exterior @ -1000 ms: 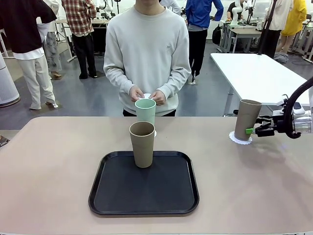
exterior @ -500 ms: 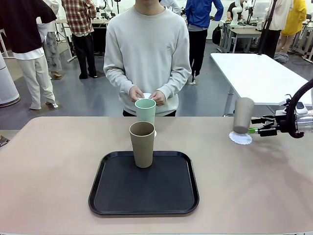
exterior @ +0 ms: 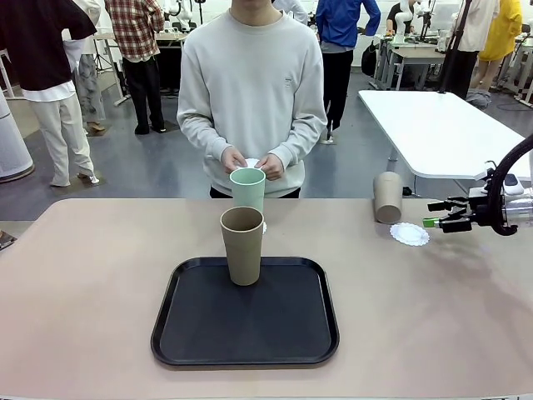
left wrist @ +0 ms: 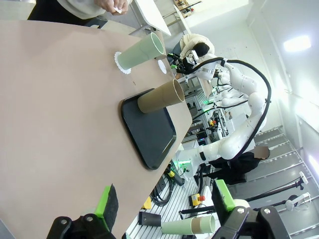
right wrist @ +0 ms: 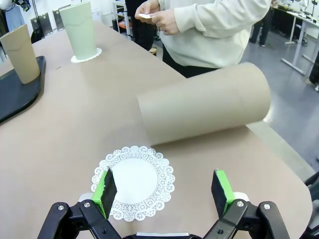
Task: Place coasters on the table and set cups on them.
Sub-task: Take one Reusable plastic cup from the Flat Tray and place it on a coaster set by the human.
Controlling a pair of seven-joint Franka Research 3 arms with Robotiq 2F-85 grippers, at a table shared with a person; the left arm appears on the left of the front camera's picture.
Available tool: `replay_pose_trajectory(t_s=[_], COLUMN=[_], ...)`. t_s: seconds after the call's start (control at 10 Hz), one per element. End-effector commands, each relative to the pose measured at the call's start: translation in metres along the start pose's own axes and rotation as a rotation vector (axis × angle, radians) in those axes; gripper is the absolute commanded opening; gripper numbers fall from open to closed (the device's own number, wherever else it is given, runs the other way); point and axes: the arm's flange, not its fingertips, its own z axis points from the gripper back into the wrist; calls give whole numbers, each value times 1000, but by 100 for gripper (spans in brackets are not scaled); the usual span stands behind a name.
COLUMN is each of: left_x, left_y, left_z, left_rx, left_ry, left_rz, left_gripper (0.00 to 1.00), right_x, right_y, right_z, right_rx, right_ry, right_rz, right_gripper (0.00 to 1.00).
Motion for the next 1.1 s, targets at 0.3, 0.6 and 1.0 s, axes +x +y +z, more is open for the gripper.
replay_pose_trajectory(t_s=[0.3,0.6,1.0], left_x=[0,0,0], left_y=[-2,-2,-2], left_z=[2,2,2], left_rx=[-2,-2,-2], left_ry=[3,3,3], left_rz=[-2,-2,-2], left_gripper=[100,100,100], right_x=[2,20,104], right_y=[-3,16,88], right_z=[1,11,49], right_rx=[-1,-28,-191], right_ry=[26,109,382], right_rz=[-2,23,140], right_gripper=[100,100,100])
